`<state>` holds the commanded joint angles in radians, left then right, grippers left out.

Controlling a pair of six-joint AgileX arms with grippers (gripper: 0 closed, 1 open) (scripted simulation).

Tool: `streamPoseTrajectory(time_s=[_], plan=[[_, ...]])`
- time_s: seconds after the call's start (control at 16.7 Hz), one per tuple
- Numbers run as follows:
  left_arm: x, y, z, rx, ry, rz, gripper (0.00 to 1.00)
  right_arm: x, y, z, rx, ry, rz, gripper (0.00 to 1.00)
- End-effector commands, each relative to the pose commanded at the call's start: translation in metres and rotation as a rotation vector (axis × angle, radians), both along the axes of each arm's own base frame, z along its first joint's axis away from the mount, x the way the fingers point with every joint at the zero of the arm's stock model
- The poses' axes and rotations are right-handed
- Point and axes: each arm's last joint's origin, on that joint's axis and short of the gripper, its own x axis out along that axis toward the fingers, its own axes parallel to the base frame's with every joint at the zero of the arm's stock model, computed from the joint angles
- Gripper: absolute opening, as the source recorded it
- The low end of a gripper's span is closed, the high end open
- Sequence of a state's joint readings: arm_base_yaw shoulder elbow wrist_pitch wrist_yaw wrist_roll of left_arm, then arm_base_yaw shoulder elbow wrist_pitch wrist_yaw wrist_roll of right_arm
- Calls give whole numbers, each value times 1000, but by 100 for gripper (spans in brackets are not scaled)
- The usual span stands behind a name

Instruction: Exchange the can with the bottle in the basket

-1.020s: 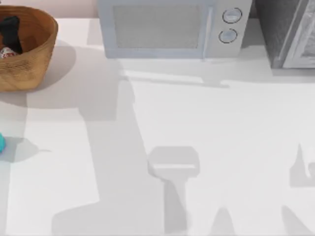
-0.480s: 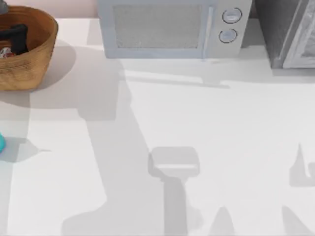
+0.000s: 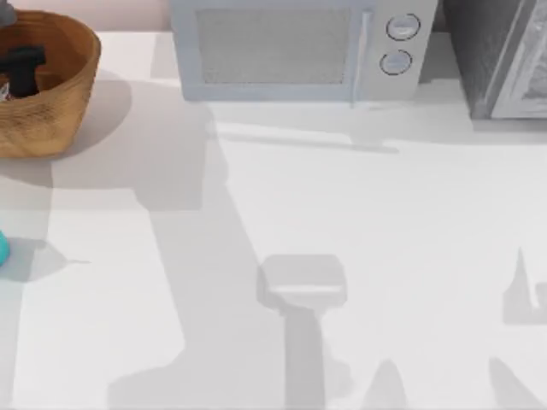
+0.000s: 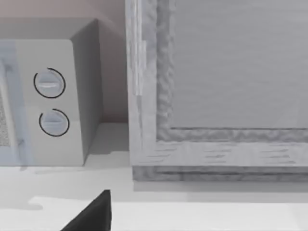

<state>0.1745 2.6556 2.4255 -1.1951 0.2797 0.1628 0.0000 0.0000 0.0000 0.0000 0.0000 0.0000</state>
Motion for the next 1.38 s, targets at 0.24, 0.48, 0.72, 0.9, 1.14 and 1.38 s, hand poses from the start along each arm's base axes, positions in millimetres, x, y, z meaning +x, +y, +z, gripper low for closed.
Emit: streamPoseTrajectory(time_s=[0.24, 0.48, 0.72, 0.9, 1.14, 1.38], plan=[[0, 0, 0, 0, 0, 0, 17, 0, 0, 0, 0, 0, 0, 100], [0, 0, 0, 0, 0, 0, 0, 0, 0, 0, 0, 0, 0, 100], [0, 0, 0, 0, 0, 0, 0, 0, 0, 0, 0, 0, 0, 100], [-6, -4, 24, -1, -26, -5, 0, 0, 0, 0, 0, 0, 0, 100], [-12, -2, 38, 14, -53, 18, 0, 0, 0, 0, 0, 0, 0, 100], [-39, -4, 90, 66, -179, 59, 0, 0, 0, 0, 0, 0, 0, 100]])
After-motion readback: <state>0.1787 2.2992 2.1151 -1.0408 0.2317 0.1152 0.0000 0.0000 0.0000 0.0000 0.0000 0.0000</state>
